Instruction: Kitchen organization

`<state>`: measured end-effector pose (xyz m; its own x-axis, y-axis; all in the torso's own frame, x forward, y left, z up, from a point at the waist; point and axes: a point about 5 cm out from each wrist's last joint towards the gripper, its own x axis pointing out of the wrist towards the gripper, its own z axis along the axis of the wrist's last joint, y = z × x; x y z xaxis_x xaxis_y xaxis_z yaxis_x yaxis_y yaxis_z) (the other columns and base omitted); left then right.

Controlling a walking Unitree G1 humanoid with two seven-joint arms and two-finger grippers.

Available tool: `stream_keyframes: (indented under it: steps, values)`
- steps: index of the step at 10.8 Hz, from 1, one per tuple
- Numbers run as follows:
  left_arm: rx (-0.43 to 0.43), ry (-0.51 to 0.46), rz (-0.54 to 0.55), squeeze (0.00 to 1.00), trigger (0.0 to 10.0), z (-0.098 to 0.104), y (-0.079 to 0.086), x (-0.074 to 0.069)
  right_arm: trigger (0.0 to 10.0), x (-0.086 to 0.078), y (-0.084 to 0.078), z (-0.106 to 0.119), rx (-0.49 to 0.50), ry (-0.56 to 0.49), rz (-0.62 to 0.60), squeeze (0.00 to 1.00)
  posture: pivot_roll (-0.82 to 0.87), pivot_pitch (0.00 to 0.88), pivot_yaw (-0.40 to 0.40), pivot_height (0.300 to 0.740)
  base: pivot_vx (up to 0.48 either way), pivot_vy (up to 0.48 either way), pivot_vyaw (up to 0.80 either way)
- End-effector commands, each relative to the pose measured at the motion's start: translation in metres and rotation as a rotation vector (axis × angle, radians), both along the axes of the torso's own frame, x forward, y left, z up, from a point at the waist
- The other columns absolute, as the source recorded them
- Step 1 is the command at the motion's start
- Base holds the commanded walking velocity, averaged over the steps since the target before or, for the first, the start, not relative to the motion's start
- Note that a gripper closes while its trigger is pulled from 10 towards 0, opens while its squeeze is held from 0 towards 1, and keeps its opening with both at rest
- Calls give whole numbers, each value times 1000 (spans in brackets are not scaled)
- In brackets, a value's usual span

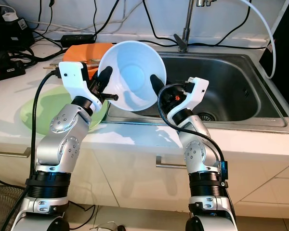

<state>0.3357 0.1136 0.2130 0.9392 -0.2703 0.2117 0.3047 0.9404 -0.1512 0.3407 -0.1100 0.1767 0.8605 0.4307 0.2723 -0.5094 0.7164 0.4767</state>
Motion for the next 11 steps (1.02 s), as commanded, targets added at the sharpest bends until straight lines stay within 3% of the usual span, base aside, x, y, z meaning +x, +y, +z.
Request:
stream_keyframes:
  steps: [1,11]
  values:
    - [-10,-77,-14,0,10000,15,-2,-3,0,1,4,3,-9,-8,20,0,120,0,47,740,0,0,0]
    - [27,-112,-4,0,10000,18,-2,-5,0,-1,10,-3,-25,6,48,0,131,0,44,740,0,0,0]
